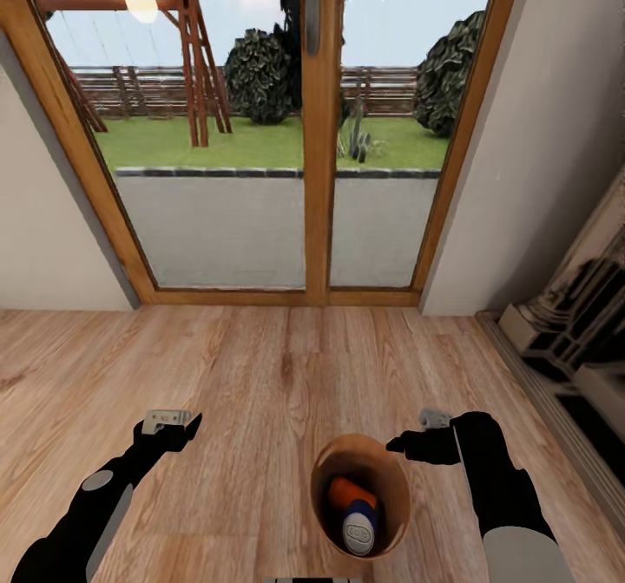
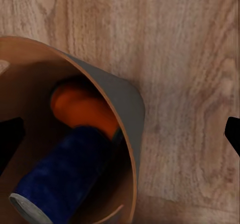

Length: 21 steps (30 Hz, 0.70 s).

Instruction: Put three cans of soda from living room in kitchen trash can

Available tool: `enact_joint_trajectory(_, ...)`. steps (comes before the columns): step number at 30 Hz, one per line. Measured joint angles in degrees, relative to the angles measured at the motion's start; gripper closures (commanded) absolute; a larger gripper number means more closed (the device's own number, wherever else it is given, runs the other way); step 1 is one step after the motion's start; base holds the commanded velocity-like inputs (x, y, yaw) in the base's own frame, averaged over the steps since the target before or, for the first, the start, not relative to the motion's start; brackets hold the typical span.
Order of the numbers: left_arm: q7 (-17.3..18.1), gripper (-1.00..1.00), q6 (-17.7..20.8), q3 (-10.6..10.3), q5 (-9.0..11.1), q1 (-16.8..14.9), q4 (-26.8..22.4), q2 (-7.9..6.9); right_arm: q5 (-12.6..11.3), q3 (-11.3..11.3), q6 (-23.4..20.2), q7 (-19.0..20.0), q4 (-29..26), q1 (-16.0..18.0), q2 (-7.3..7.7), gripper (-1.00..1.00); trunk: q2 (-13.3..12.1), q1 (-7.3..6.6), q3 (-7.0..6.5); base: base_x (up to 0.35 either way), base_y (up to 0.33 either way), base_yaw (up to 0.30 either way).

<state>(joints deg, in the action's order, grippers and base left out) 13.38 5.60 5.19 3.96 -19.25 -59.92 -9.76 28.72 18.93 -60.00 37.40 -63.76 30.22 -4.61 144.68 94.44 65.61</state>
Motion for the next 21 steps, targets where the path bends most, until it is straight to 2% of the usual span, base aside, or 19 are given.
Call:
enact_joint_trajectory(13,0.1,-1.0,0.2,-0.05,-0.07,0.0,0.06,0.0,0.42,-0.31,0.0,-0.42,-0.72,-0.07,-0.05,-1.0,-0.17,-0.34,-2.88,0.0,0.0,0.0)
enact_joint_trajectory(21,0.15,-1.0,0.58,-0.08,-0.09,0.0,0.07,0.0,0.46,-0.31,3.77,-0.54,-0.97,-0.07,-0.05,-1.0,-0.28,-0.54,-4.65,0.0,0.0,0.0)
